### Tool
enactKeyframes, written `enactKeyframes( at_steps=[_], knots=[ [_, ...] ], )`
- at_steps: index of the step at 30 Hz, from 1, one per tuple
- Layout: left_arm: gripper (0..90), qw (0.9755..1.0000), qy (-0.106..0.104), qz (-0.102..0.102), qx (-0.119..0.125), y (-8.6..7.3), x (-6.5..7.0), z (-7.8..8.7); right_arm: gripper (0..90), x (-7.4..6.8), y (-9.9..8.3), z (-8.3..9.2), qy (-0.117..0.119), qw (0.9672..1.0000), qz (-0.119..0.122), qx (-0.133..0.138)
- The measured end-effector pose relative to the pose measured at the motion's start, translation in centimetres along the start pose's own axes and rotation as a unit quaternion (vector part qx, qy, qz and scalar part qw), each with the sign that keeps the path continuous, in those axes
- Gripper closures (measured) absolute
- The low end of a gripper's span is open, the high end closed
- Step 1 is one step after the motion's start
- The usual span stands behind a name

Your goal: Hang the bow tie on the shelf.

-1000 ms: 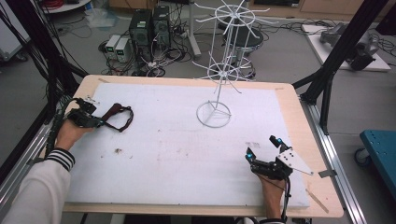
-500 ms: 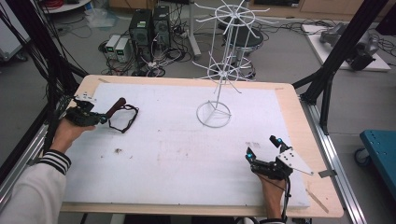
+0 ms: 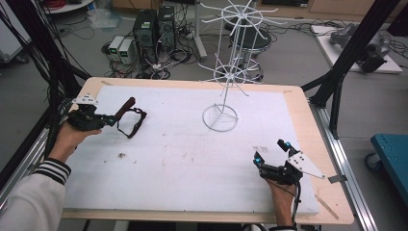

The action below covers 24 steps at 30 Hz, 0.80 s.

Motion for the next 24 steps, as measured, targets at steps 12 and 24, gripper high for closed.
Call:
enactKeyframes(
  at_steps=[12, 24],
  knots=[
    [84.2, 0.9984, -0.048, -0.013, 0.029, 0.7, 2.6, 0.7, 0.6, -0.7, 3.4, -1.6, 0.074, 0.9972, -0.001, -0.008],
    [84.2, 0.9930, -0.098, -0.041, 0.052, 1.9, 6.1, 1.5, 0.6, -2.2, 6.8, -3.0, 0.173, 0.9849, 0.004, 0.002]
  ],
)
Point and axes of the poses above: each handheld gripper's, and its own axes: z roughly backward along the jaws, y roughly out of its top, x roughly to its right, the point moved 2 cm from there along -z, roughly forward along the jaws, and after that the axes turned 10 degrees about z, right-handed, at the moved point
